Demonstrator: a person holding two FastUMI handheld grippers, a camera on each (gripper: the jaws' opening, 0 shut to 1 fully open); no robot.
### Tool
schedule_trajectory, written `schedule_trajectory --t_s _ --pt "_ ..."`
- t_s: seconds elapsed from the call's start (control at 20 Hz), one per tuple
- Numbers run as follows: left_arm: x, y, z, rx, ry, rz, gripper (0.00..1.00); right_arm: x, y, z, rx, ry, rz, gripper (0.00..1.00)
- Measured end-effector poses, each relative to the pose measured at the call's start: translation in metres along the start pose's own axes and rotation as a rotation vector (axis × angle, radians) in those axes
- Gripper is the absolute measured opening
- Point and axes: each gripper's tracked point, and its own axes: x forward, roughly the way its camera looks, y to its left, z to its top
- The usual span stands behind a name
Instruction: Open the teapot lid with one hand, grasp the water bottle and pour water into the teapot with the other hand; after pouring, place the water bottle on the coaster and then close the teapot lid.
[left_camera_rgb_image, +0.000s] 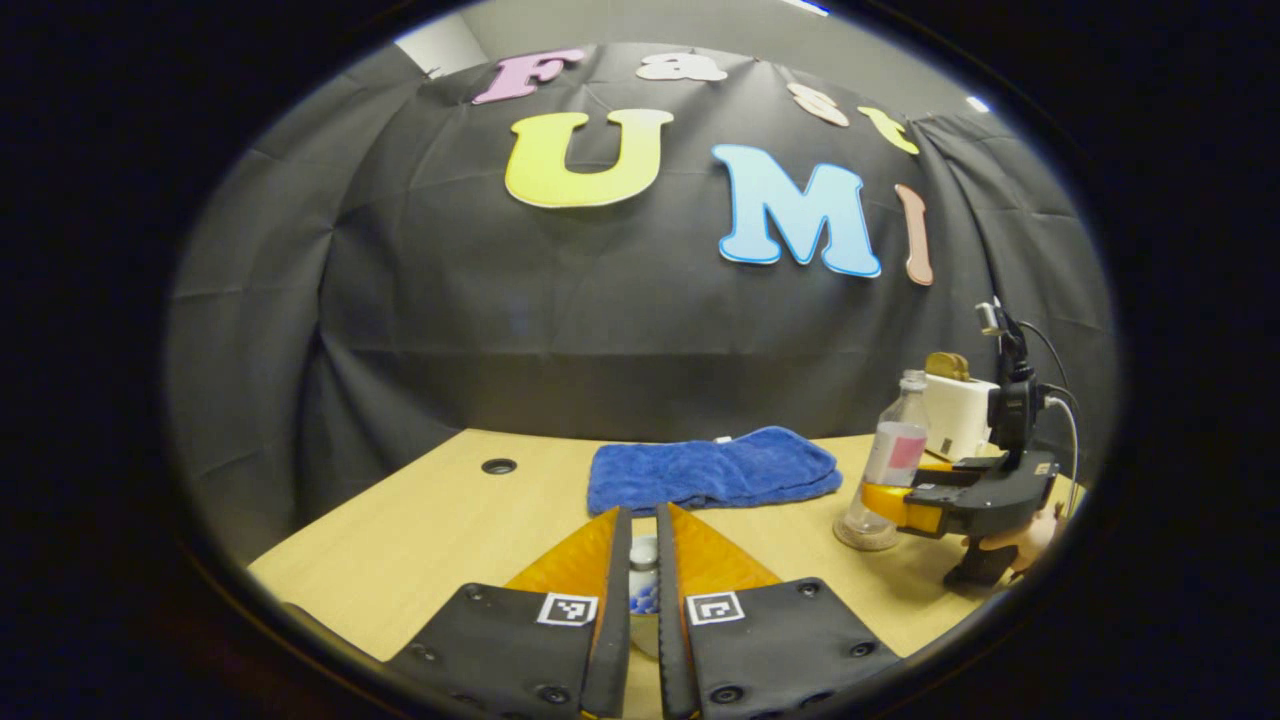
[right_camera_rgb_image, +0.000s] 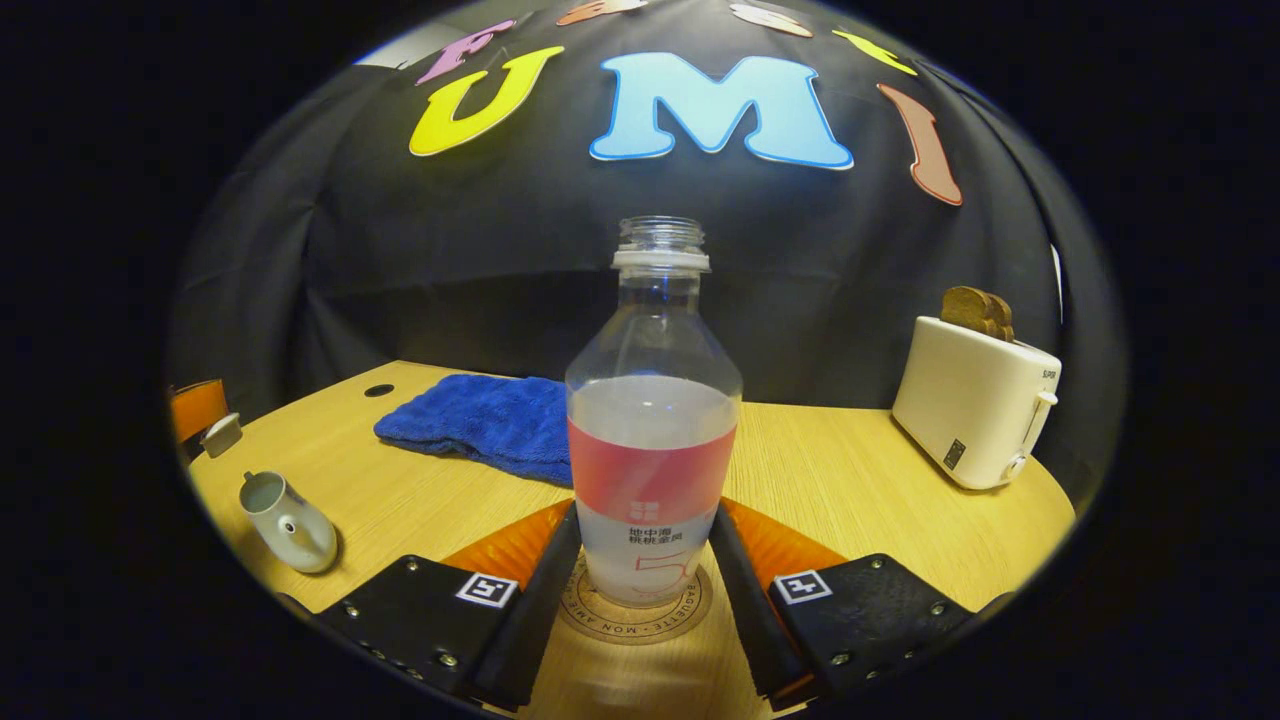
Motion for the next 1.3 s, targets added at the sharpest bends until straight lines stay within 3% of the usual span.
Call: schedule_trajectory --t_s 0.05,0.1,0.15,0.6,1.25,1.3 --pt "0.003 -0.003 -0.002 0.0 0.003 -0.007 0.19 0.0 -0.004 -0.004 0.005 0.016 0.002 0.79" --pt "0.006 -0.006 -0.004 -0.001 0.006 -0.012 0.19 -0.005 -0.006 -0.004 0.018 0.016 0.0 0.94" --pt "0.007 -0.009 -0.006 -0.001 0.01 -0.017 0.19 0.0 -0.006 -0.005 0.025 0.015 0.0 1.0" --pt "0.018 -0.028 -0.023 0.008 0.044 -0.052 0.19 -0.034 -0.01 0.003 0.039 -0.011 0.005 0.99" --pt "0.018 -0.029 -0.042 0.087 0.056 -0.007 0.19 -0.065 -0.018 0.021 0.053 -0.077 0.011 0.99" --pt "0.015 -0.031 -0.037 0.09 0.042 -0.006 0.27 -0.067 -0.018 0.019 0.049 -0.076 0.011 0.99"
